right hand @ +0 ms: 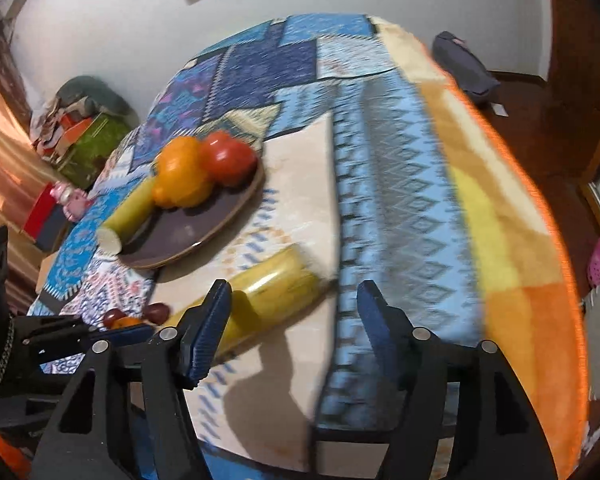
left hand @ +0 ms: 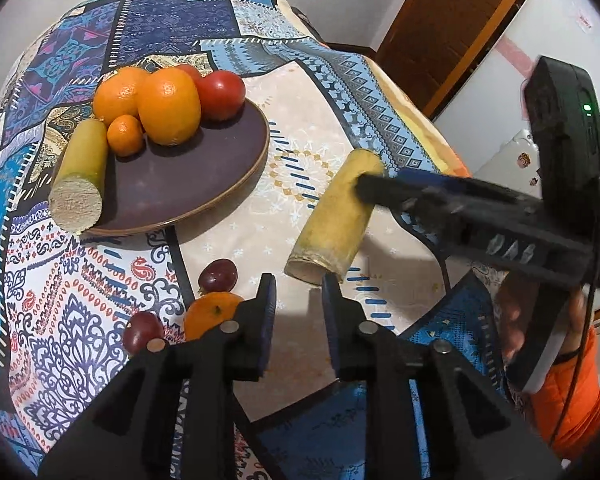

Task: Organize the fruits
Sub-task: 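Lift the gourd upright with the right tool while the left tool grasps the mandarin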

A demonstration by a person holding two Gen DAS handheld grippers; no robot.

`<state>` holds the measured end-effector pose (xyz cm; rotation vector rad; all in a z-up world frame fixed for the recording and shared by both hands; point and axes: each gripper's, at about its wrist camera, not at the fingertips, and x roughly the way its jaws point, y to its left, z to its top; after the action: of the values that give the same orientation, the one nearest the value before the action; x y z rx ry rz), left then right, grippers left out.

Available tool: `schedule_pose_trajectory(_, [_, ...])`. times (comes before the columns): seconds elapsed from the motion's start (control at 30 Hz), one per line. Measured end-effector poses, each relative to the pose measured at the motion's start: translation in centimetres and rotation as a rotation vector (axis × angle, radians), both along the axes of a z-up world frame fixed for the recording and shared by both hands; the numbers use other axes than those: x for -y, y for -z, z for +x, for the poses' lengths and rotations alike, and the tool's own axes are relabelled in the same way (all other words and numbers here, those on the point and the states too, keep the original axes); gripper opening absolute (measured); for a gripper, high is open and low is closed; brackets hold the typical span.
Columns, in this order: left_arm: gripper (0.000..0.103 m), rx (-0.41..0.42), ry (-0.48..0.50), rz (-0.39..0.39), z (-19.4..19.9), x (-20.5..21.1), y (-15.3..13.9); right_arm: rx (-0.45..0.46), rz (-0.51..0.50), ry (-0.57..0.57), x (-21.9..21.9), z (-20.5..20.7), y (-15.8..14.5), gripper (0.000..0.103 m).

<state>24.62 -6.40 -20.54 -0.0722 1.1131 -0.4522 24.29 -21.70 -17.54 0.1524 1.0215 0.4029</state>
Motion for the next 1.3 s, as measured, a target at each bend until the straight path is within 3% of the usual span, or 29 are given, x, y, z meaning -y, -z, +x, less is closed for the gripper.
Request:
schedule_pose_trajectory(0.17, [0.025, 0.023, 0.009, 0.018, -0.5, 0.2, -0.2, 0.000, -0.023, 0.002, -2.7, 0.7, 0.7, 0.077])
schedule_pose_trajectory(0.37, [0.025, 0.058, -0.060, 0.003, -0.9, -2.4, -1.6, -0.074, 0.042, 0.014, -2.9, 2.5, 2.1, 0.077])
schedule_pose_trajectory(0.47, [0.027, 0.078, -0.109, -0.019, -1.3, -4.4, -2.6, -0.058, -0.020, -0.010, -4.2, 2.9, 2.0, 0.076])
schedule_pose_trajectory(0.53, [0.030, 0.092, -0.132, -0.021, -1.6, -5.4, -3.3, -0.046, -0.041, -0.029, -4.9, 2.9, 2.1, 0.074])
schedule_pose_trajectory(0.7, [0.037, 0.111, -0.167, -0.014, -2.3, -7.0, -3.9, -0.034, -0.043, -0.110, -5.0, 2.2, 1.8, 0.050])
schedule_pose_trajectory(0.9, [0.041, 0.087, -0.145, -0.014, -3.0, -6.3, -3.1, -0.001, -0.106, -0.132, -3.6, 0.6, 1.1, 0.037])
schedule_pose_trajectory(1.3, [0.046, 0.062, -0.111, 0.064, -2.9, -3.4, -0.6, 0.003, -0.136, -0.177, -1.1, -2.4, 0.3, 0.035])
